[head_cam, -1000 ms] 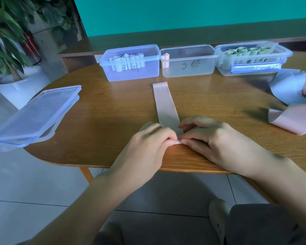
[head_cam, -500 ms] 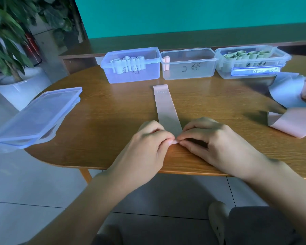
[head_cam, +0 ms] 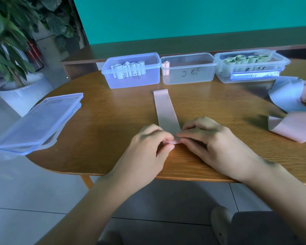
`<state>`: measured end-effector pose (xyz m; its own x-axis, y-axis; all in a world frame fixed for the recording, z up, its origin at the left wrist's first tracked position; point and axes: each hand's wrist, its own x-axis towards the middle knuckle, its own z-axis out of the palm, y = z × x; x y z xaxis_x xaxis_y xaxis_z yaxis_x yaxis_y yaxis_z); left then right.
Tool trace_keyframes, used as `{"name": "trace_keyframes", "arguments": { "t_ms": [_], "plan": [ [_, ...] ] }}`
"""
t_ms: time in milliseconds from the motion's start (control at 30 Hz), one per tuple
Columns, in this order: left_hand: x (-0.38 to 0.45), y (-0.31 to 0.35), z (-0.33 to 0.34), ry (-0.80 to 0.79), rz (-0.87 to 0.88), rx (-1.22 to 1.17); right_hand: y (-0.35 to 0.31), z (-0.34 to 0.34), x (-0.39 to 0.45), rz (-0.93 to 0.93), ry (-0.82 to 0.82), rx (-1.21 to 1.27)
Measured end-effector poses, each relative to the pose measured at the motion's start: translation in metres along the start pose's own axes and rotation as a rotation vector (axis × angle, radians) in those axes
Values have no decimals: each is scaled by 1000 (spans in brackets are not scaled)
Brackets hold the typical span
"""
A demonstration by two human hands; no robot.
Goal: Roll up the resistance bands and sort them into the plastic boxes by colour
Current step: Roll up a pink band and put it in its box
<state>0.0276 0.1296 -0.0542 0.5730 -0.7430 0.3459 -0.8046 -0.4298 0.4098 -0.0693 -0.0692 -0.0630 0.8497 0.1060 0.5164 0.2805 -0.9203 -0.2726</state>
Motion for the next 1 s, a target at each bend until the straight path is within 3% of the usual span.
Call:
{"name": "trace_keyframes", "arguments": {
  "t_ms": [300,633,1000],
  "plan": [
    [0,-6,-1,73,-26,-40,3,1,1,52,-60,21],
    [3,-10,2,2,-22,27,-1,-2,2,59,-56,36],
    [8,-10,0,28,20,57,6,5,8,110,-72,31]
  ]
}}
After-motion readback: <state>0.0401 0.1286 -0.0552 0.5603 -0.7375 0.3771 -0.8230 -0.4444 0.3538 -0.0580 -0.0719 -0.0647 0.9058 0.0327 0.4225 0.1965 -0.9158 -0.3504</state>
